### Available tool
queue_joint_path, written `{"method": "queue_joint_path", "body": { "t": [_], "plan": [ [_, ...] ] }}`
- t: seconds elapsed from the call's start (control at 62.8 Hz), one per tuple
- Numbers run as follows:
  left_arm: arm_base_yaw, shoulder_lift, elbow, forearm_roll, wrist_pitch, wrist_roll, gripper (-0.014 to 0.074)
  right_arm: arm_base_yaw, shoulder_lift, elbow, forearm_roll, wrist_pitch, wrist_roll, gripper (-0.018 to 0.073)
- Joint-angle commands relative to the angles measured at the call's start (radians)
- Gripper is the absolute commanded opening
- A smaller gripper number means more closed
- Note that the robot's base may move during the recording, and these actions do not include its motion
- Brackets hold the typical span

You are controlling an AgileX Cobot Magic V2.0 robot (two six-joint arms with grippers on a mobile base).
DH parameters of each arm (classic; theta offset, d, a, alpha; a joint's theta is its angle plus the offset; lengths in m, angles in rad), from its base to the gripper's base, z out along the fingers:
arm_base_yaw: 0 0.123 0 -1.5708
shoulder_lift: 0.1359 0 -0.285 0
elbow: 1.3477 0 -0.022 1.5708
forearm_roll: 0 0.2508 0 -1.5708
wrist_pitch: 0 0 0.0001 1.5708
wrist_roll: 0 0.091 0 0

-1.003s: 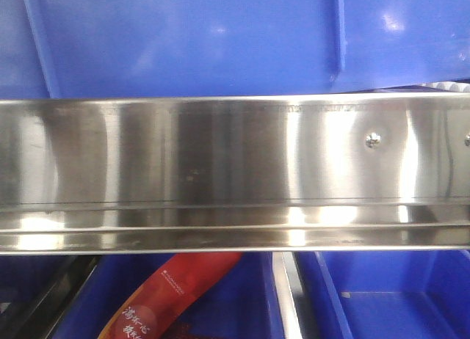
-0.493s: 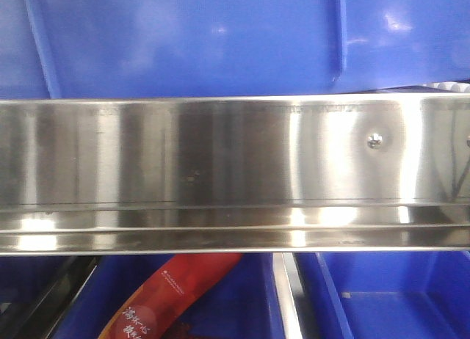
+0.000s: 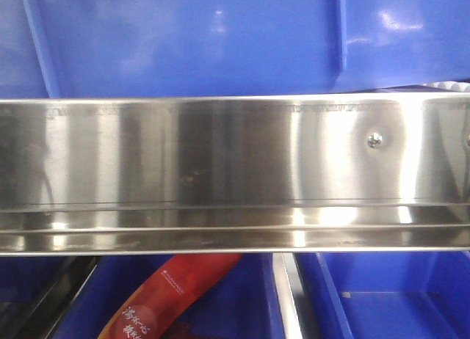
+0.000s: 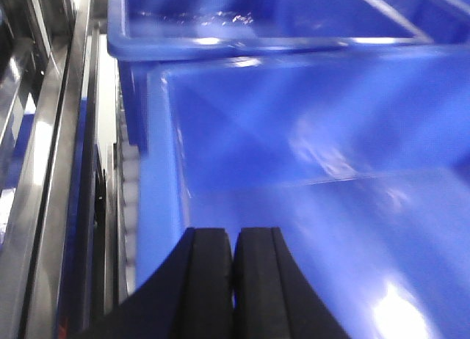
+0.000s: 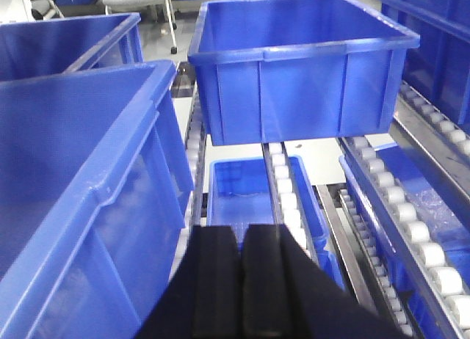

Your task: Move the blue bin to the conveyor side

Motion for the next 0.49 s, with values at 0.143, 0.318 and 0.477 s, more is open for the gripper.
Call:
{"method": "queue_joint_path", "body": {
  "t": [0.143,0.318,0.477],
  "plan": [
    [-0.001,0.055,-0.037,-0.002,-0.005,0.004,-0.0012,0.003,0.093,-0.157,-0.005,0.122,-0.086,-0.0079],
    [-0.001,0.055,-0.037,-0.002,-0.009,0.002,-0.0012,0.018,0.247,-0.392,-0.005,0.282,-0.086,-0.0079],
    [-0.001,0.055,-0.037,-0.002,-0.009,-0.002,-0.0012,0.108,0.397,-0.547,-0.02,0.429,-0.03,-0.0076]
  ]
}}
